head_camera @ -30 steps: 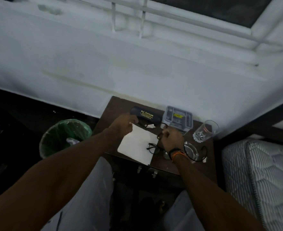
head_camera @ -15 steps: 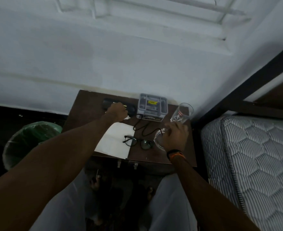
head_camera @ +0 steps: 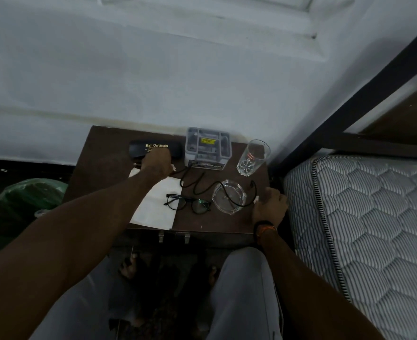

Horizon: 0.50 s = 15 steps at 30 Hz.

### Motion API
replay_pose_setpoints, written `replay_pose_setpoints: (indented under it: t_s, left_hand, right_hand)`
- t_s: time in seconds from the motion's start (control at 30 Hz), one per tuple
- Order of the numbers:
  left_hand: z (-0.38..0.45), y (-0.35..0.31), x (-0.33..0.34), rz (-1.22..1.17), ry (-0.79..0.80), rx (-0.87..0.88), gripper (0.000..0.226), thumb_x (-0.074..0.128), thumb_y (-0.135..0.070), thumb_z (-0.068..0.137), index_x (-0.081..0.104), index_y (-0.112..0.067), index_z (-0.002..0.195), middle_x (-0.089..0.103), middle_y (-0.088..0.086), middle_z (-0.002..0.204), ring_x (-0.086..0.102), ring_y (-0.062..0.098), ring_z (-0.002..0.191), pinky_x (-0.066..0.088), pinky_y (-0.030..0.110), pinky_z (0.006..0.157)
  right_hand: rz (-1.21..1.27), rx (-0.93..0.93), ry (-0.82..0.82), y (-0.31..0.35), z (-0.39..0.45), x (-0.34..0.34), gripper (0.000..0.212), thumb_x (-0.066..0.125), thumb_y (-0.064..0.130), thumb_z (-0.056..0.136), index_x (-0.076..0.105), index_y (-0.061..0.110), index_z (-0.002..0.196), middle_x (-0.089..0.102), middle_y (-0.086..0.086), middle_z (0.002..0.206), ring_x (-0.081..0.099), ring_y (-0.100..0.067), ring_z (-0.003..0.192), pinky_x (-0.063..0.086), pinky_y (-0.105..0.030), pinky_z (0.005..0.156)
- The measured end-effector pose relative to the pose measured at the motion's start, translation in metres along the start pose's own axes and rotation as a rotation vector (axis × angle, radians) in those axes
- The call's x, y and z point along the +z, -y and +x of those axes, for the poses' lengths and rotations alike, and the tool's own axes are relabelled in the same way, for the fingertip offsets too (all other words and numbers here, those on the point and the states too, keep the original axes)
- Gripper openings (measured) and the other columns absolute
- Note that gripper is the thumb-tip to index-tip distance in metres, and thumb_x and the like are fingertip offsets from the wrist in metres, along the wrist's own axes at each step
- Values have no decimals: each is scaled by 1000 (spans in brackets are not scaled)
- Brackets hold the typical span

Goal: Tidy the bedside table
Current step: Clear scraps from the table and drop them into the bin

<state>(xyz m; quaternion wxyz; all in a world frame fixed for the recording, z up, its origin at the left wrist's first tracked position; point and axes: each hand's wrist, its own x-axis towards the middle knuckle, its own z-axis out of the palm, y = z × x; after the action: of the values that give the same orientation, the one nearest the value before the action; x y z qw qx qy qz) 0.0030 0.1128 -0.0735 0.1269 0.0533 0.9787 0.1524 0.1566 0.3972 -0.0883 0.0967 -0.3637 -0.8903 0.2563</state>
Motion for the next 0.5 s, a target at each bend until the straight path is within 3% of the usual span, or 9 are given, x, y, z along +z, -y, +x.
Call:
replay_pose_setpoints:
  t_s: [0.2, 0.4, 0.5]
  left_hand:
    - [-5, -5, -10, -11, -49, 44, 27, 68, -27, 80, 67, -3, 93, 69, 18, 100, 65, 38, 98, 56, 42, 77]
    - [-12, -10, -28, -56, -130, 35, 25, 58, -23, 81, 60, -7, 100, 68, 19, 104, 64, 39, 98, 55, 44, 79]
    - [-18, -15, -39, -81, -178, 47, 25, 55, -18, 81, 59, -5, 103, 67, 20, 106, 63, 40, 99, 54, 43, 78]
  right_hand:
    - [-55, 8, 107, -1, -2, 6, 31, 57, 13, 79, 68, 10, 109, 57, -22, 118, 53, -42, 106, 44, -41, 90]
    - [-75, 14, 143, 7, -9, 8, 27, 53, 10, 81, 68, -5, 98, 56, -25, 116, 58, -45, 101, 49, -43, 86]
    - [-79, 22, 125, 11, -6, -1, 24, 55, 7, 81, 76, 5, 93, 66, -20, 109, 63, -43, 98, 53, -42, 80]
